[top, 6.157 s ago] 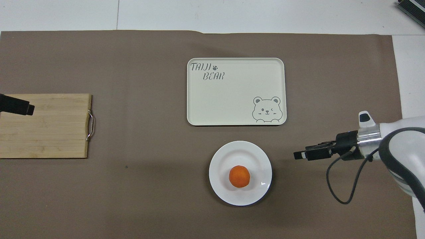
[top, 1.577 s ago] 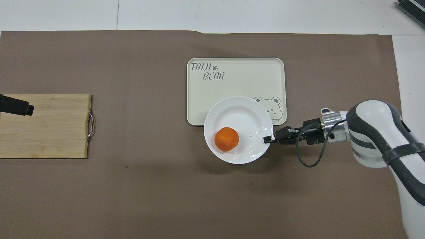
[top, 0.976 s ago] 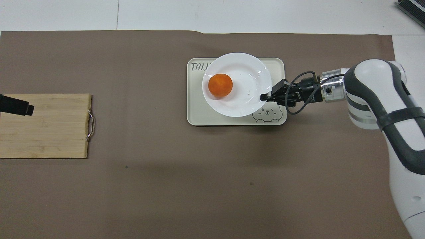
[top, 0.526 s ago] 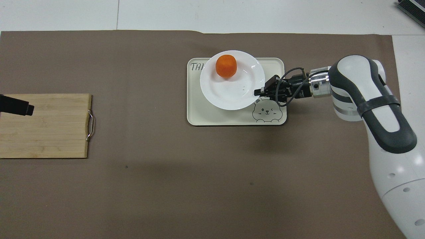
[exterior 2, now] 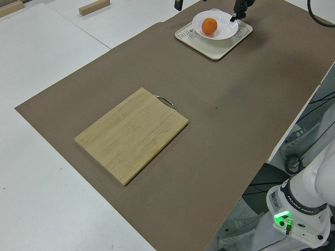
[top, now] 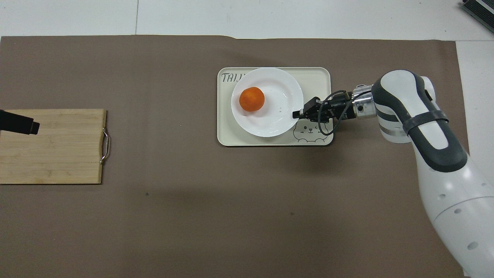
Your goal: Place orange and plate with both arms
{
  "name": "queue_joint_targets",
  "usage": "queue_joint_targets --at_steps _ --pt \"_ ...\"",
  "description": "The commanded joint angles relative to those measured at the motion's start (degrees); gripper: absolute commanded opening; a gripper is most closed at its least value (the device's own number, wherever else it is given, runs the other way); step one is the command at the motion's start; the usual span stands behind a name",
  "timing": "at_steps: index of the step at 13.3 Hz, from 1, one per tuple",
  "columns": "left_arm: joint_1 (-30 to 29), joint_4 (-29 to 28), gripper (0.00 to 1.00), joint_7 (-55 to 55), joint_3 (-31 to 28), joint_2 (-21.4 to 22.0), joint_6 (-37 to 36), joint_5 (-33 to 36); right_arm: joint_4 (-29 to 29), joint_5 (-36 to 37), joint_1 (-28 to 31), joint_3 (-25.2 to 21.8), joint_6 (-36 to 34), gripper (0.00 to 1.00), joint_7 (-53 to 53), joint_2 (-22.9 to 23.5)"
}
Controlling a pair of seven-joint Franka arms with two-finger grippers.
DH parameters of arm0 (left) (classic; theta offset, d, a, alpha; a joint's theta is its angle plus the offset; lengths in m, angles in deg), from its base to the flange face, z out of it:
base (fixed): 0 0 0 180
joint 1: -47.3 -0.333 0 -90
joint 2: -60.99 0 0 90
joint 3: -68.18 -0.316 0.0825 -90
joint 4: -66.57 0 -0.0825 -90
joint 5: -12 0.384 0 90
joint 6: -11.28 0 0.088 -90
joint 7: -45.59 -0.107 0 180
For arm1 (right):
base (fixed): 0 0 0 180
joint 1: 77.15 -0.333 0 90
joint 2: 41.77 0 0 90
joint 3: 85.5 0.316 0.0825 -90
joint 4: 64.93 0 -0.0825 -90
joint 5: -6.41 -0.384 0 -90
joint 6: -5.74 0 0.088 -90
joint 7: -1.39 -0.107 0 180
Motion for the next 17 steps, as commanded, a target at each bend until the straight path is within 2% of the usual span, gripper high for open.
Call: queue_joint_targets --at_steps 1,7,8,9,10,15,17 --pt "-0.86 -0.33 1.0 -0.35 0.67 0.78 -0.29 0.33 -0.1 -1.99 1.53 0.58 -0.65 0.0 2.25 1.48" --pt "-0.42 0.63 1.0 -0.09 1.55 -0.27 -3.08 -0.37 0.25 -1.02 1.71 0.41 -0.65 0.0 3.48 1.48" --pt "-0.51 1.16 1.0 0.0 1.12 -0.71 -4.06 -1.42 0.25 -0.58 1.71 0.41 -0.57 0.23 3.57 1.48" --pt "-0.69 1.77 1.0 0.52 1.2 -1.06 -4.24 -1.95 0.25 0.29 1.71 0.41 -0.3 0.81 3.66 1.48" --pt "-0.69 1.78 1.0 0.79 1.29 -1.06 -4.42 -1.87 0.25 0.82 1.71 0.32 0.22 1.0 3.57 1.39" --pt "-0.16 1.43 1.0 4.31 1.46 -0.27 -3.02 -1.08 -0.63 5.83 1.54 -1.17 0.58 1.0 0.51 -0.89" --pt "-0.16 1.34 1.0 4.31 1.46 -0.27 -3.19 -0.99 -2.2 13.18 1.19 -1.17 3.28 1.0 -5.19 -3.25"
